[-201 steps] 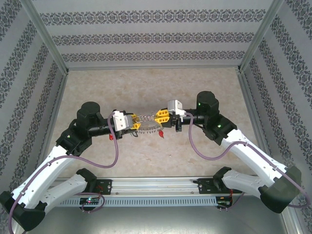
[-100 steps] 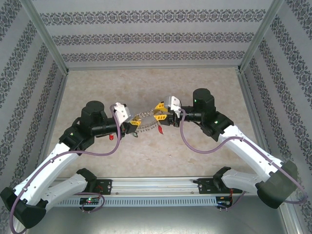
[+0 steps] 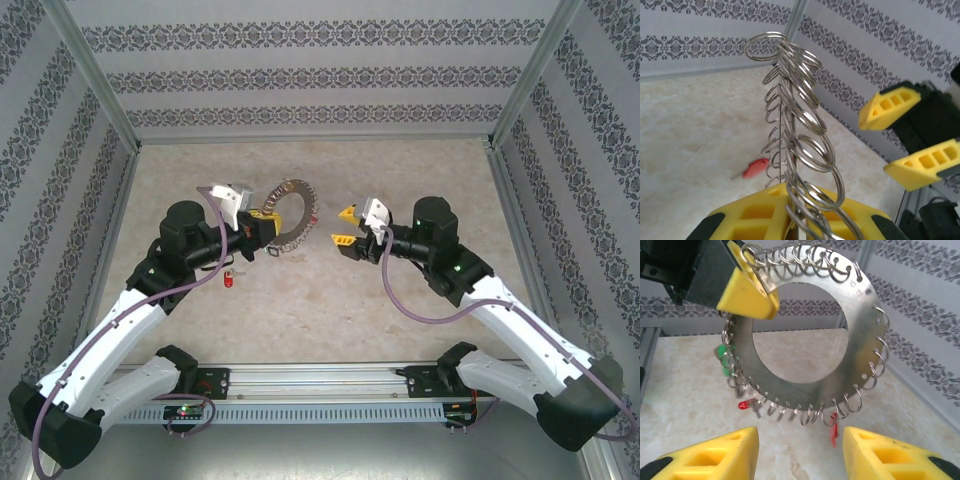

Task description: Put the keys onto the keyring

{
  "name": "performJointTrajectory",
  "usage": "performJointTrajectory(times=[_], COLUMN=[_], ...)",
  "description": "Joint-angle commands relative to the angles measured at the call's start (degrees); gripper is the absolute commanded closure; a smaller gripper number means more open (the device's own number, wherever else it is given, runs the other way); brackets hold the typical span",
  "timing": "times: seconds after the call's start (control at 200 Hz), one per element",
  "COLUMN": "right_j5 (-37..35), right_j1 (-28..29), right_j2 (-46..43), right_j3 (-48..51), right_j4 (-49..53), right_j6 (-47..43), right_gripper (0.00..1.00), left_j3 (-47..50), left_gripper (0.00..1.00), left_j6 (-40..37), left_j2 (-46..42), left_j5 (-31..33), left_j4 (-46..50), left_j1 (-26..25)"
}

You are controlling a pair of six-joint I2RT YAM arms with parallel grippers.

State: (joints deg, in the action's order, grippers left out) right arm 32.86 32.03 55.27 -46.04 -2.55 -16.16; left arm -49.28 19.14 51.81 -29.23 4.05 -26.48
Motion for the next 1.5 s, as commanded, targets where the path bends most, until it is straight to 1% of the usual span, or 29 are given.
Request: performJointTrajectory(times=[0.0,0.085,0.175,0.255,0.305,0.45,0.635,0.874,1.089,1.289,1.494], right_j5=[-3.97,-3.42,-4.08,-8.21,-11.49,-17.43,-24.72,-22.91,-23.62,-24.65,-25.64], right_j1=[0.86,2.79,6.85,11.25,14.0,17.53,18.42,18.44,18.51,18.51,18.51], right_j2=[-3.63,-5.2,-5.61,-4.56,-3.34,-0.08,2.46,4.84,7.46,8.88,10.33], right_j3=[4.22,6.59,8.87,10.1,10.89,12.02,12.11,11.7,10.32,9.89,9.06], right_j4=[-6.17,-8.92,-12.11,-15.24,-18.59,-25.1,-30.23,-30.75,-30.89,-31.07,-31.18], right_j6=[2.6,2.37,1.45,0.0,-0.92,-2.57,-4.26,-4.5,-4.51,-5.22,-5.58], right_gripper=[0.53,0.56,0.6,0.62,0.67,0.74,0.75,0.75,0.78,0.75,0.75], left_j3=[0.65,1.11,1.08,0.74,0.48,-0.39,-1.13,-1.28,-1.31,-1.45,-1.4], left_gripper=[1.0,1.0,1.0,1.0,1.0,1.0,1.0,1.0,1.0,1.0,1.0], left_j6=[5.76,7.35,8.28,9.09,9.93,10.98,11.89,12.68,12.68,12.76,13.12], left_j2=[-0.92,-1.08,-0.82,-0.42,0.04,1.42,2.13,2.32,2.5,2.42,2.15], left_j5=[0.73,1.02,0.93,0.99,0.94,0.43,-0.03,-0.38,-0.96,-1.2,-1.69], left_j4=[-8.35,-10.45,-12.27,-13.58,-14.49,-15.88,-17.0,-18.01,-18.14,-18.29,-18.56], left_j1=[0.63,0.72,0.72,0.71,0.69,0.73,0.68,0.7,0.66,0.72,0.71])
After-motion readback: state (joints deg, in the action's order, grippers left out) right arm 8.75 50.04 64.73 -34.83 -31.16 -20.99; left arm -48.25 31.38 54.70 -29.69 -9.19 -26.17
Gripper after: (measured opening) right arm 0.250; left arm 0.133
